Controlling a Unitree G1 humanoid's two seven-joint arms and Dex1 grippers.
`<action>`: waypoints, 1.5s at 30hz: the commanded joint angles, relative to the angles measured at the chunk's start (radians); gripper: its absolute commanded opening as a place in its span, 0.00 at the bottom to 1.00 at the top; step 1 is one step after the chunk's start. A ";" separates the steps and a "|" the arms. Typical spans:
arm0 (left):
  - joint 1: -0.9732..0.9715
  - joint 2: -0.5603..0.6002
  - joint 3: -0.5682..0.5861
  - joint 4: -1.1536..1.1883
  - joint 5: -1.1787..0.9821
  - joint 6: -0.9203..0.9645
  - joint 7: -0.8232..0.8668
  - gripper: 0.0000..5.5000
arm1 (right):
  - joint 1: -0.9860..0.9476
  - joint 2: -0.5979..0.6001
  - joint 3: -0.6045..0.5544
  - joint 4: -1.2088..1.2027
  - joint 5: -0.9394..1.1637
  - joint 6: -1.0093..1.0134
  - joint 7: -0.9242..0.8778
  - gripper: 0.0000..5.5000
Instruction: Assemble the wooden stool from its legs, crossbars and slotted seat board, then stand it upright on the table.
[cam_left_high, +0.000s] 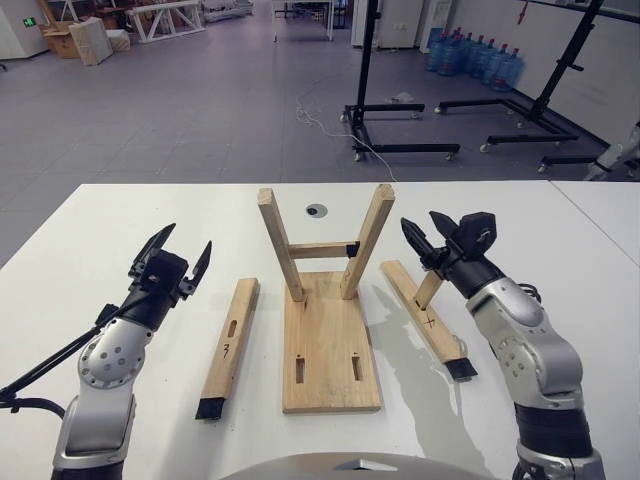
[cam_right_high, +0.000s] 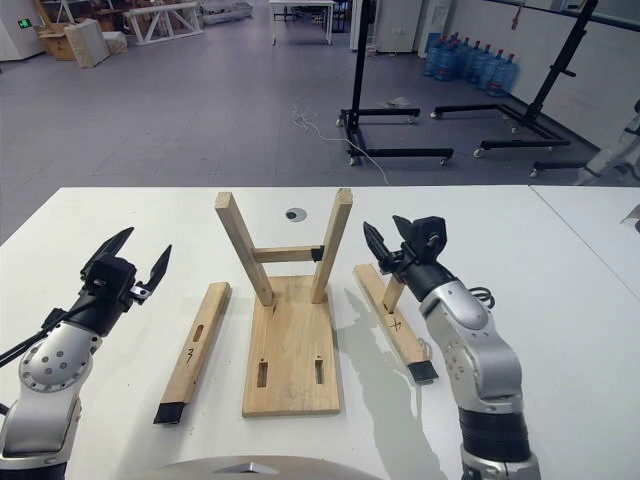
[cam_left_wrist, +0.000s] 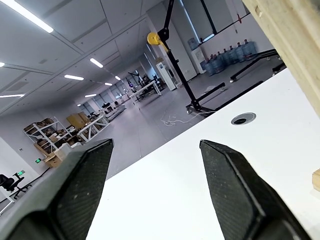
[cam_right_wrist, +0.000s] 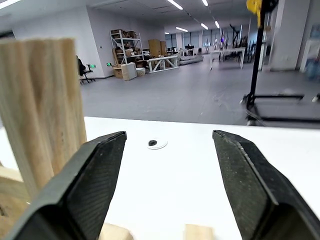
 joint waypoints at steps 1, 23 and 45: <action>0.037 -0.025 -0.010 -0.019 0.018 0.008 0.029 0.57 | -0.053 0.018 -0.156 0.020 0.232 0.184 -0.072 0.57; 0.250 -0.163 -0.066 -0.160 0.089 0.014 0.148 0.57 | 0.385 -0.260 -0.192 -0.056 0.179 0.185 0.212 0.74; 0.164 -0.135 -0.102 -0.119 0.088 0.030 0.110 0.57 | 0.395 -0.281 0.069 -0.102 -0.108 0.388 0.124 0.50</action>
